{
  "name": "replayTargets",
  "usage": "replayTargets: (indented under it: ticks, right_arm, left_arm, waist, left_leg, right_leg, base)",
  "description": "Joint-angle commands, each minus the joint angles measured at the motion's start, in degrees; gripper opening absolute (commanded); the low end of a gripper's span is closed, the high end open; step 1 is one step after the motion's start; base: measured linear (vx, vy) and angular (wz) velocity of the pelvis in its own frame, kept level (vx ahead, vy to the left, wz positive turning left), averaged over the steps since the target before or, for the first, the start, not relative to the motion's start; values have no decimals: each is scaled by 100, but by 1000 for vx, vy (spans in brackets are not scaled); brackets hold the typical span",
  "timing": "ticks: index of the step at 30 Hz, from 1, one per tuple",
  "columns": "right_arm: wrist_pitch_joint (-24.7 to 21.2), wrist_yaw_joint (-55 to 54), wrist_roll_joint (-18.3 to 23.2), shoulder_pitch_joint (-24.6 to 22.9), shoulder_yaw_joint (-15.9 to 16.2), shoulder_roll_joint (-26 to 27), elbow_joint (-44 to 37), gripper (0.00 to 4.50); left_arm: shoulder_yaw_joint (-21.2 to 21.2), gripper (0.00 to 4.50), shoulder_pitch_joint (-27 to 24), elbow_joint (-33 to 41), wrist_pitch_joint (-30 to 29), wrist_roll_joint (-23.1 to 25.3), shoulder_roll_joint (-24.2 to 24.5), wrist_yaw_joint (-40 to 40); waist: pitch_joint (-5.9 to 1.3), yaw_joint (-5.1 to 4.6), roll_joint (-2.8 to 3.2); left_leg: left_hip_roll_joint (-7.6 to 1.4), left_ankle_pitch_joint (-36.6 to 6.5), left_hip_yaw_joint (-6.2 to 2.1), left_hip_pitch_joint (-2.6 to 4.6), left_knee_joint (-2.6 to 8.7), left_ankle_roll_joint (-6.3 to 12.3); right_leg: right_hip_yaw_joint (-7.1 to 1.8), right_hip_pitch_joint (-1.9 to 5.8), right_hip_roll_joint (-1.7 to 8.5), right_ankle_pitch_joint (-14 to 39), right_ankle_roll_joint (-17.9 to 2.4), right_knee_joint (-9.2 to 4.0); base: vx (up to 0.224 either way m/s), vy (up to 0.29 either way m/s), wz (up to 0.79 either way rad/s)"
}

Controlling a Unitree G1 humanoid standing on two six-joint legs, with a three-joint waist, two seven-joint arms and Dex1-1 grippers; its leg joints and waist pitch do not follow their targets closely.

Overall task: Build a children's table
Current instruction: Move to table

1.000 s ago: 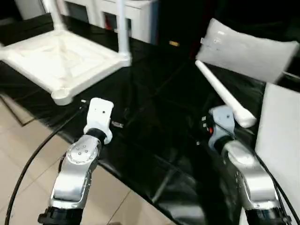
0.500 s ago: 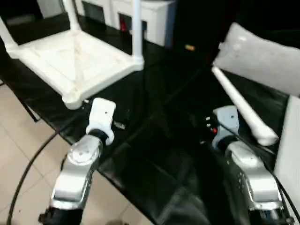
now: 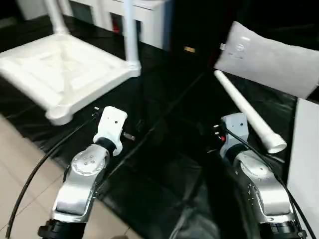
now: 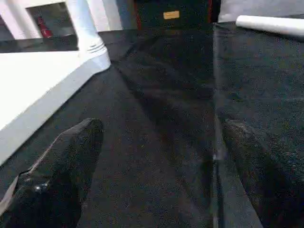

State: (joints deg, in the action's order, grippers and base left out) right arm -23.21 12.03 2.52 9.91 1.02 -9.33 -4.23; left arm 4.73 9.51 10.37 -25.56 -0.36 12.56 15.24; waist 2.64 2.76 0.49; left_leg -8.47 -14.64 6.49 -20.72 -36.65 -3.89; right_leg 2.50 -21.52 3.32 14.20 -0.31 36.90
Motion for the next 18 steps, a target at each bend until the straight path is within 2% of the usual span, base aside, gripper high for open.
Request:
replayTargets:
  ticks: [1,2,3,5,6,7,8,10,11,12,13,14,15,16,17,18]
  right_arm:
    - [-28,-101,-76,163,-128,-110,21,450]
    - [0,-118,-104,245,-193,-174,124,450]
    - [-9,-108,-113,343,-262,-257,255,450]
    - [108,3,-144,685,-437,-603,771,450]
    - [171,60,-131,841,-513,-747,1004,450]
    - [171,60,-131,841,-513,-747,1004,450]
    - [235,142,-98,1048,-608,-924,1310,450]
    - [286,186,-81,1161,-644,-1014,1492,450]
    - [349,245,-61,1366,-699,-1156,1838,450]
    - [436,304,-57,1594,-740,-1315,2251,450]
    - [497,341,-61,1745,-765,-1415,2528,450]
    - [527,384,-38,1927,-810,-1516,2906,450]
    - [539,407,-21,2027,-836,-1567,3124,450]
    - [644,452,-40,2210,-845,-1659,3564,450]
    - [644,452,-40,2210,-845,-1659,3564,450]
    - [841,493,-91,2462,-848,-1785,4209,450]
  left_arm:
    - [26,443,-34,130,-334,-182,14,217]
    - [51,443,-63,172,-312,-264,67,361]
    - [84,443,-86,212,-276,-338,134,519]
    - [63,443,-92,273,-276,-569,312,902]
    - [63,443,-57,256,-282,-620,395,1039]
    - [63,443,-57,256,-282,-620,395,1039]
    - [84,443,-10,232,-291,-684,514,1239]
    - [113,443,7,237,-299,-719,585,1363]
    - [188,443,17,272,-306,-767,707,1572]
    - [276,443,29,315,-340,-812,832,1795]
    - [333,443,37,349,-370,-846,915,1941]
    - [408,443,38,379,-369,-864,1002,2093]
    - [450,443,37,394,-366,-871,1048,2172]
    - [492,443,36,407,-369,-913,1109,2279]
    - [492,443,36,407,-369,-913,1109,2279]
    - [543,443,35,433,-390,-948,1175,2381]
  waist:
    - [-226,-30,33]
    - [-201,-35,35]
    - [-140,-51,41]
    - [-148,-65,48]
    - [-174,-61,54]
    - [-174,-61,54]
    - [-177,-69,41]
    - [-176,-87,27]
    - [-199,-80,53]
    - [-199,-85,51]
    - [-225,-90,25]
    - [-253,-73,45]
    - [-280,-69,48]
    - [-281,-67,40]
    - [-303,-53,76]
    - [-333,-50,93]
  left_leg:
    - [-384,-539,-38,75,572,-48]
    - [-384,-775,-25,84,590,-66]
    - [-374,-1478,-21,107,645,-127]
    - [-368,-1676,-35,118,641,-181]
    - [-358,-1504,-12,123,621,-161]
    - [-358,-1504,-12,123,621,-161]
    - [-337,-1278,14,66,605,-59]
    - [-331,-1160,27,17,601,-10]
    - [-336,-1086,39,44,581,-2]
    - [-332,-1076,42,40,584,12]
    - [-321,-878,52,3,572,40]
    - [-328,-710,63,12,552,64]
    - [-314,-267,104,-10,502,181]
    - [-314,-135,115,-21,490,234]
    - [-316,8,117,-30,475,273]
    - [-309,269,122,-47,452,366]
  right_leg:
    - [-267,310,416,-148,-1338,-404]
    - [-277,292,420,188,-1318,-429]
    - [-302,244,451,1309,-1166,-535]
    - [-311,221,478,1701,-1063,-573]
    - [-328,199,466,1455,-1044,-572]
    - [-328,199,466,1455,-1044,-572]
    - [-329,223,460,1291,-1070,-563]
    - [-310,234,460,1423,-1051,-573]
    - [-305,211,465,1411,-1084,-579]
    - [-305,210,452,1363,-1111,-571]
    - [-300,249,443,1109,-1176,-540]
    - [-299,251,451,867,-1232,-515]
    - [-291,254,422,197,-1432,-460]
    - [-291,262,414,-15,-1471,-447]
    - [-284,275,422,-225,-1519,-409]
    - [-268,284,410,-603,-1619,-367]
  base:
    - [-63,35,0]
    - [-63,35,0]
    - [-88,23,-1]
    - [-85,10,-2]
    - [-57,2,2]
    - [0,0,0]
    - [0,0,0]
    - [0,0,0]
    - [0,0,0]
    - [0,0,0]
    - [0,0,0]
    - [0,0,0]
    - [0,0,0]
    - [0,0,0]
    - [0,0,0]
    - [0,0,0]
